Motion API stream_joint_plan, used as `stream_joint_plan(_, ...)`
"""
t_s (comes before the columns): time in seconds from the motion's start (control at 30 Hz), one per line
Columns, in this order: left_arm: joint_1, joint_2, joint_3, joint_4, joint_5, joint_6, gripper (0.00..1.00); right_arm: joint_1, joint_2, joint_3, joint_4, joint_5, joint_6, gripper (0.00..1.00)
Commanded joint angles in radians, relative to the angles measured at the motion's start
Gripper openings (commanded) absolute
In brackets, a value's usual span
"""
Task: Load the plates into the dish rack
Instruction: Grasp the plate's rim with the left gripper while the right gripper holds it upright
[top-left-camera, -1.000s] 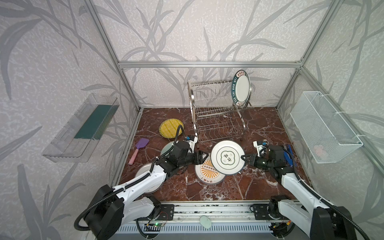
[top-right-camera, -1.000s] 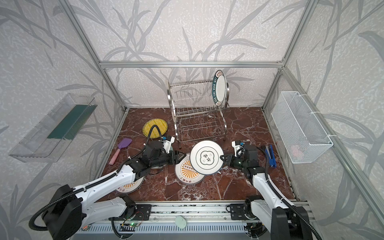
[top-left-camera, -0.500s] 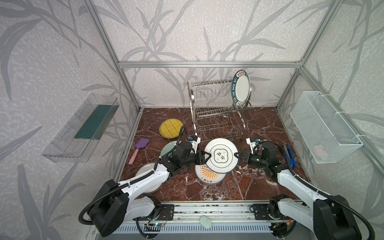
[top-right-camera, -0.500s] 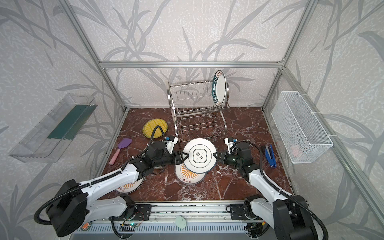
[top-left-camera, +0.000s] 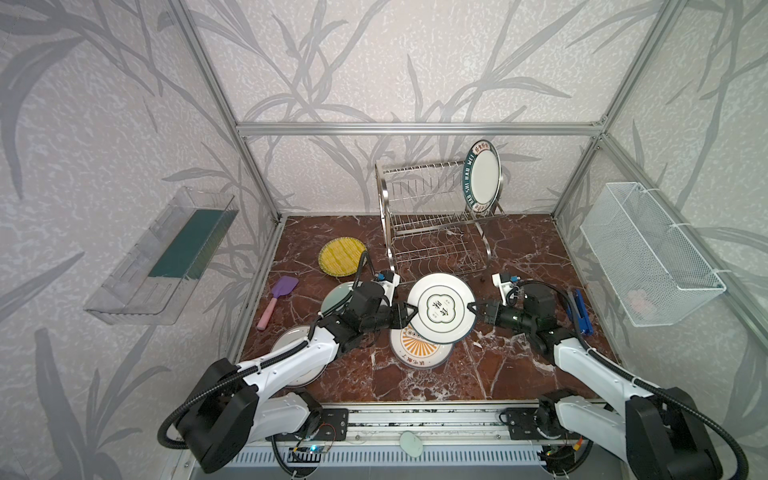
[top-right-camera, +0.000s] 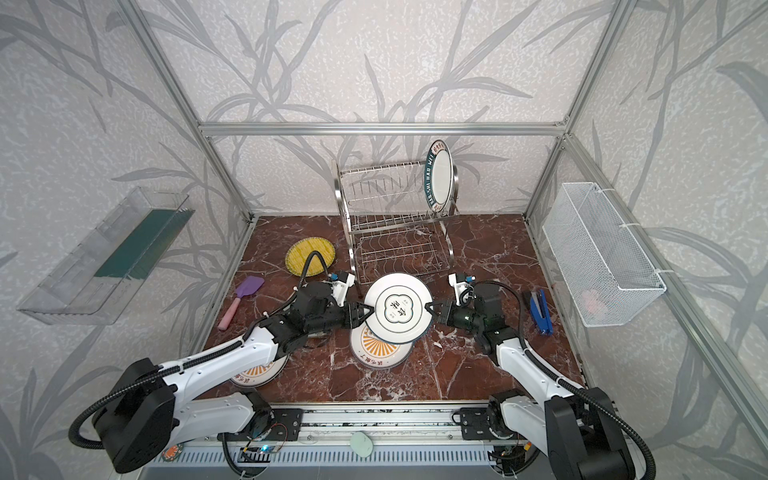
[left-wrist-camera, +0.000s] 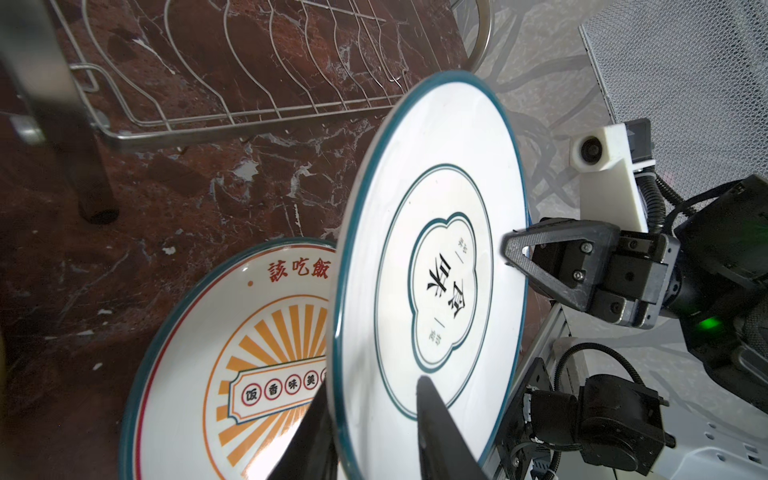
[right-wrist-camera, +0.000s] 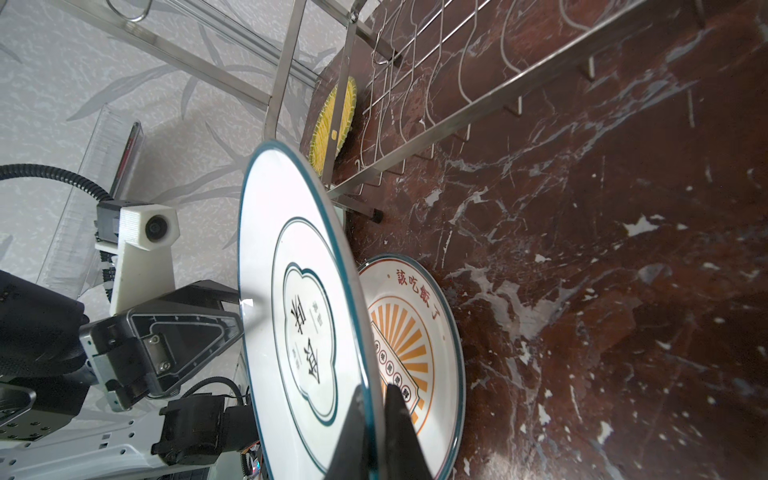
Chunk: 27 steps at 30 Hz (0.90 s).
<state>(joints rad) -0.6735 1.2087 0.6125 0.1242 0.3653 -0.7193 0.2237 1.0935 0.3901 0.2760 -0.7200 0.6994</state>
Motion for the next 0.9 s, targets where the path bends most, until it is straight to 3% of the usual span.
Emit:
stream_joint_plan(0.0, -0.007, -0.004, 0.012, 0.011, 0.009, -0.006, 0.24, 0.010, 0.000, 0.020, 0.075, -0.032, 0.017, 0.00)
stream_joint_plan(0.53, -0.008, -0.020, 0.013, 0.004, 0.003, -0.008, 0.00, 0.025, -0.009, 0.015, 0.098, -0.025, 0.030, 0.00)
stream_joint_plan(0.67, -0.008, -0.027, 0.015, 0.020, 0.008, -0.019, 0.00, 0.026, -0.015, 0.015, 0.093, -0.021, 0.031, 0.00)
stream_joint_plan(0.87, -0.008, -0.043, 0.016, 0.015, -0.003, -0.026, 0.00, 0.025, -0.020, 0.016, 0.075, -0.014, 0.020, 0.17)
